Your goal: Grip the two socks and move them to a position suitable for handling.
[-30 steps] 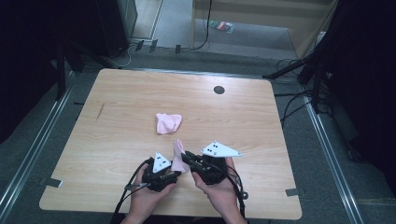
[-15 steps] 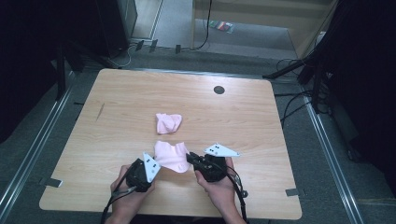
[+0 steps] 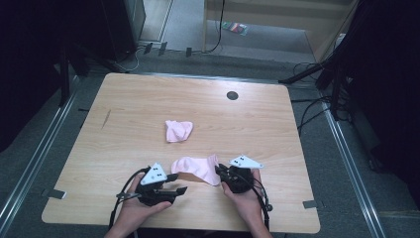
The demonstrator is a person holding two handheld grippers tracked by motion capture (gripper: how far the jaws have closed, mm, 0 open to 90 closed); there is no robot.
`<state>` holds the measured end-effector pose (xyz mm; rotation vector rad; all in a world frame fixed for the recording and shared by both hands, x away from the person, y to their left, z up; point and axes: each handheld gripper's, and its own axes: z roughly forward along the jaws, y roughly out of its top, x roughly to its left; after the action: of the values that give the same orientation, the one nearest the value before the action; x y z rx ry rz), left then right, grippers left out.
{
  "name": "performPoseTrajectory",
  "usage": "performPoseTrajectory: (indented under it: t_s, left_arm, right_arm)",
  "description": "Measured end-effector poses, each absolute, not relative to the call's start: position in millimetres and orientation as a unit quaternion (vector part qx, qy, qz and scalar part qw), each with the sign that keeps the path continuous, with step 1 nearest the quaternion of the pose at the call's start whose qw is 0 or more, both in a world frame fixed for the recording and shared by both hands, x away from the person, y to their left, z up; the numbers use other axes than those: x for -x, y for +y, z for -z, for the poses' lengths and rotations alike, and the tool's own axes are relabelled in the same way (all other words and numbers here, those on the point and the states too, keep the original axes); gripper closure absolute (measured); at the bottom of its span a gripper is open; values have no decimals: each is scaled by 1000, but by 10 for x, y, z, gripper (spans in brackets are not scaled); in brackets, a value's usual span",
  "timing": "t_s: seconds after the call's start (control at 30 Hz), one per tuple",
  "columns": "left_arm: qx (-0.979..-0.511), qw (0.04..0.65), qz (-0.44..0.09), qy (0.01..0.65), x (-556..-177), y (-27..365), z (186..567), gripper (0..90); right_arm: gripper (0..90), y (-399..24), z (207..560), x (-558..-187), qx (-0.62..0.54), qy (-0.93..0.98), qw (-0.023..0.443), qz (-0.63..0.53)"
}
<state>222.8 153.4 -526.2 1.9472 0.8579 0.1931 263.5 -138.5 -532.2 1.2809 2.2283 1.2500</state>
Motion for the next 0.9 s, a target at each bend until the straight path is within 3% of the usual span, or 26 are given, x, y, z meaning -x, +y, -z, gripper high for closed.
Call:
performPoseTrajectory:
  t_s: [0.07,0.2,0.37,0.5,0.63,0.73,0.8,0.9]
  left_arm:
    - [-776,503,-76,373,-2296,1661,5245,437]
    - [-728,499,-90,462,-2462,1800,5303,494]
    - [-735,461,-107,485,-2606,1657,5388,537]
    - [-750,439,-99,485,-2665,1554,5452,669]
    - [-759,426,-100,483,-2693,1504,5487,747]
    - [-762,427,-95,477,-2684,1552,5488,885]
    - [-763,432,-91,472,-2671,1589,5484,900]
    - [-752,452,-84,473,-2635,1693,5457,900]
  right_arm:
    - [774,-1417,5298,-2641,-445,774,163,-419]
    - [648,-1505,5269,-2656,-467,757,177,-421]
    - [599,-1568,5262,-2660,-489,740,179,-426]
    - [573,-1561,5347,-2685,-506,739,171,-411]
    - [620,-1508,5436,-2714,-504,750,174,-392]
    - [757,-1456,5468,-2703,-493,762,174,-382]
    - [830,-1426,5467,-2685,-482,771,166,-381]
    - [851,-1428,5435,-2670,-480,769,156,-393]
